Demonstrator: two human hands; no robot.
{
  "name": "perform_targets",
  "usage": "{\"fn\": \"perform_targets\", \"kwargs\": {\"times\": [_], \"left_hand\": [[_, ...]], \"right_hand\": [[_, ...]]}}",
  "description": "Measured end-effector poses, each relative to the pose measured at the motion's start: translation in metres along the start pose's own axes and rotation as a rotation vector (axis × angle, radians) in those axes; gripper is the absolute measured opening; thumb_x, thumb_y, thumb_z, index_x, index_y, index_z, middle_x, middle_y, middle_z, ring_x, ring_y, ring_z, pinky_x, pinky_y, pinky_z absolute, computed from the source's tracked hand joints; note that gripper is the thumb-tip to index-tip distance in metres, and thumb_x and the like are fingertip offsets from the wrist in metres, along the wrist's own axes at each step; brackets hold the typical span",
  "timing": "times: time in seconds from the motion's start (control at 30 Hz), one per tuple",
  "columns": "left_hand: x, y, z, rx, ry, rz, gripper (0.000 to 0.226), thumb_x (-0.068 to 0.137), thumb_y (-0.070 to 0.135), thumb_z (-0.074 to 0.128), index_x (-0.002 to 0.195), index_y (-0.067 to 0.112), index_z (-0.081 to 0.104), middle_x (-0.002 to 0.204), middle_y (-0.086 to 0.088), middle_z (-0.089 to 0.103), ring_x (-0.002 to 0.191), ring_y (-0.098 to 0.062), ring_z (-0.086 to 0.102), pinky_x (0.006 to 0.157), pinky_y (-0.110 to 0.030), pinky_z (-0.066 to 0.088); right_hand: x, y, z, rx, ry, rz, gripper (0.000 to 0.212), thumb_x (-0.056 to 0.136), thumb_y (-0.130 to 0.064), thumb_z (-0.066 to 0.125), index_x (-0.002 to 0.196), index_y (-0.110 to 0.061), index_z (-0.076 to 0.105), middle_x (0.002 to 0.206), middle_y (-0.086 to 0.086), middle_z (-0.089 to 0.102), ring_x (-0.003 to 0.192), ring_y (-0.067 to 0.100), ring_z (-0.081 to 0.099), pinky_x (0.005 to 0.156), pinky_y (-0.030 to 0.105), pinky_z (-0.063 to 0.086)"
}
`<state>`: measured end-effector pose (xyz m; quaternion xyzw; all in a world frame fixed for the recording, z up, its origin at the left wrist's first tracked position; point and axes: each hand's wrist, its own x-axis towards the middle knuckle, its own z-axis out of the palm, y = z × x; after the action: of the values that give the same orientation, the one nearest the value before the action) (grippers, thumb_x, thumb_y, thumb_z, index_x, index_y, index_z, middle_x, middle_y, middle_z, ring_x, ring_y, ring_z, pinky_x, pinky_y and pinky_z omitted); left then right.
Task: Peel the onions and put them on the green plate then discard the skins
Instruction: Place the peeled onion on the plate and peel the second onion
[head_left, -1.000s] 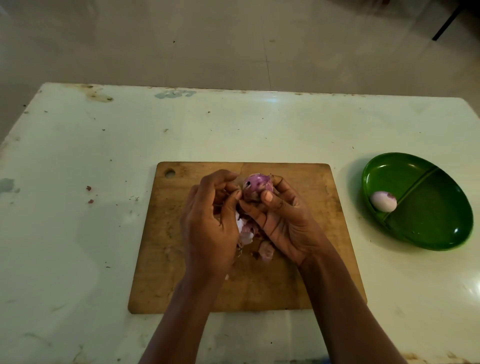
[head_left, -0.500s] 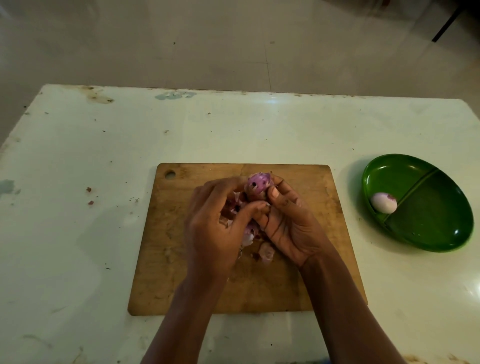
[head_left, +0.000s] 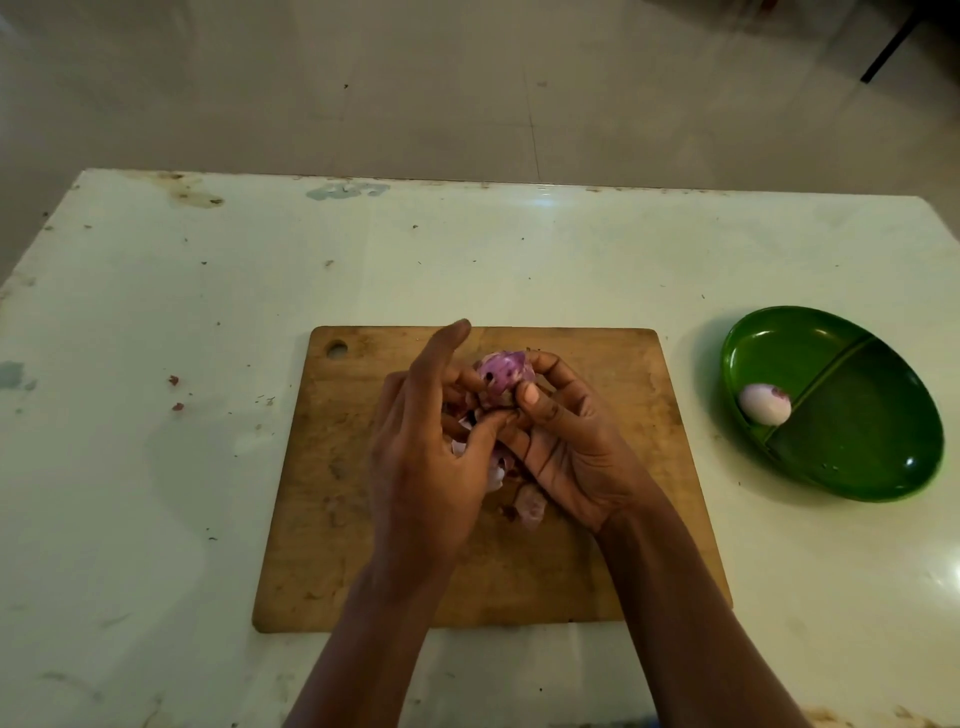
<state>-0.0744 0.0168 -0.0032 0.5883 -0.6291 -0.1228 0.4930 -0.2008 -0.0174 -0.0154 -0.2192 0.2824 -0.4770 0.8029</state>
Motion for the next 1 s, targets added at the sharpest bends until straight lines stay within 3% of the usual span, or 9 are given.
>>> {"fn": "perform_targets", "kwargs": {"times": [0.1,0.33,0.5,0.6,0.87,1.0], "left_hand": [[0.0008,0.0000,-0.0004,-0.005,-0.003,-0.021,0.084,0.066,0.006,0.083,0.132,0.025,0.036,0.102,-0.007,0.063,0.091,-0.014,0.062,0.079,-0.013,0.051],[0.0016,0.0017,-0.0001,-0.086,0.012,-0.087,0.093,0.065,-0.002,0.082,0.138,0.022,0.029,0.096,0.001,0.063,0.081,-0.001,0.061,0.069,-0.004,0.046],[0.0002,0.0016,0.0004,-0.070,-0.014,-0.080,0.090,0.067,-0.003,0.080,0.136,0.025,0.030,0.087,0.005,0.064,0.076,-0.005,0.063,0.073,-0.014,0.053],[-0.0012,0.0018,0.0009,-0.058,-0.023,-0.056,0.085,0.067,-0.004,0.080,0.132,0.025,0.034,0.081,0.009,0.063,0.073,-0.003,0.062,0.072,-0.012,0.051],[0.0003,0.0025,-0.0005,-0.042,0.005,-0.056,0.083,0.068,0.007,0.082,0.132,0.026,0.034,0.100,-0.005,0.063,0.086,-0.012,0.065,0.072,-0.022,0.056],[-0.0001,0.0011,-0.0008,-0.033,0.002,-0.061,0.084,0.067,0.004,0.083,0.132,0.025,0.035,0.099,-0.003,0.065,0.085,-0.009,0.064,0.077,-0.009,0.049]], "right_hand": [[0.0007,0.0008,-0.0012,0.003,-0.011,-0.004,0.063,0.052,-0.014,0.092,0.106,-0.007,0.060,0.109,0.020,0.068,0.094,0.030,0.069,0.079,0.037,0.059],[0.0011,0.0018,-0.0028,0.011,-0.006,0.000,0.063,0.053,-0.012,0.091,0.107,-0.006,0.059,0.111,0.023,0.066,0.094,0.031,0.069,0.081,0.038,0.058],[0.0010,0.0015,-0.0037,0.016,-0.014,0.004,0.067,0.054,-0.012,0.091,0.111,-0.005,0.055,0.113,0.024,0.065,0.095,0.031,0.069,0.083,0.039,0.057],[0.0006,0.0009,-0.0032,0.011,-0.011,0.003,0.068,0.052,-0.014,0.092,0.110,-0.005,0.056,0.110,0.022,0.066,0.093,0.030,0.070,0.082,0.038,0.058],[0.0006,0.0007,-0.0028,0.019,-0.017,-0.003,0.069,0.051,-0.015,0.094,0.109,-0.005,0.057,0.113,0.022,0.066,0.095,0.031,0.069,0.080,0.037,0.058],[0.0007,0.0008,-0.0044,-0.001,-0.030,0.003,0.068,0.053,-0.015,0.092,0.110,-0.004,0.056,0.114,0.023,0.064,0.095,0.031,0.068,0.081,0.037,0.058]]}}
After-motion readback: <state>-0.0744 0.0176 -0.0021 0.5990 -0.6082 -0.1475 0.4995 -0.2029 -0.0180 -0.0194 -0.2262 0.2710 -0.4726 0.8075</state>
